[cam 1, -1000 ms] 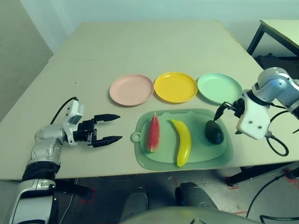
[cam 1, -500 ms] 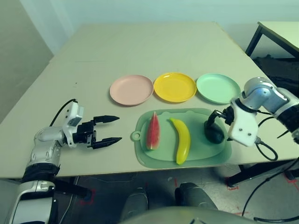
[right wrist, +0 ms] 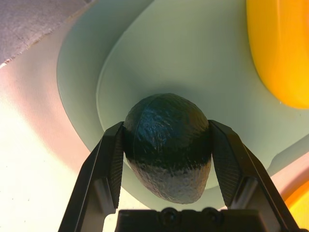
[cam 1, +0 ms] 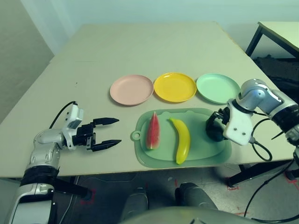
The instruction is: Place the fruits into color-matched plates.
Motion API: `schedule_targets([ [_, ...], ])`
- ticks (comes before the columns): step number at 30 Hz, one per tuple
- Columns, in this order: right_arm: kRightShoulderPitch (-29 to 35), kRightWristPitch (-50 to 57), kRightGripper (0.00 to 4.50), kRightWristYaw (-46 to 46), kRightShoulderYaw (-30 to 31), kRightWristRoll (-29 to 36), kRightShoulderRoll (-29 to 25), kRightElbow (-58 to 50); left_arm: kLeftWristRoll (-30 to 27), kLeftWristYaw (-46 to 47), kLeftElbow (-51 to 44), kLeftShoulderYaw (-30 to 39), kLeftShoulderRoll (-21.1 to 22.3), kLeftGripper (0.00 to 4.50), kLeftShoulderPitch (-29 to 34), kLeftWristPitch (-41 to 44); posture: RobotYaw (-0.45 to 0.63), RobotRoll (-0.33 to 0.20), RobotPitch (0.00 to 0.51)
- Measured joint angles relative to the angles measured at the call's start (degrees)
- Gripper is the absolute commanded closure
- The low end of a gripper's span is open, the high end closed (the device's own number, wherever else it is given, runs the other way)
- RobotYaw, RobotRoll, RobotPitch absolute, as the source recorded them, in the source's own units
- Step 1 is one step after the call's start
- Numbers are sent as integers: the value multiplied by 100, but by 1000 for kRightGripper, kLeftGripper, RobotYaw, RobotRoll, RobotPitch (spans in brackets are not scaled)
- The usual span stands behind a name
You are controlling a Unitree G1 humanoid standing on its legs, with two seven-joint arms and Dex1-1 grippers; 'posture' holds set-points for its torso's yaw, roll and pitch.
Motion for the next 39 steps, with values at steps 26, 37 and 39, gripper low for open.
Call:
schedule_targets([
  [26,-2243,1674,1661,-4211,-66,-3455,1260,4281,-412,1564,-677,702,-97,0,-113,1379,-40,0,48],
  [37,-2132,2045,38,-4585,-165,-3845,1316,4478,-470,1695,-1091,823,-78,0,270,1521,-34,0,52],
  [39,-2156,1914,38,-4543,-170,-3880,1265,4476,-560,1719,-1091,858,-92,0,232,1583,-48,0,51],
])
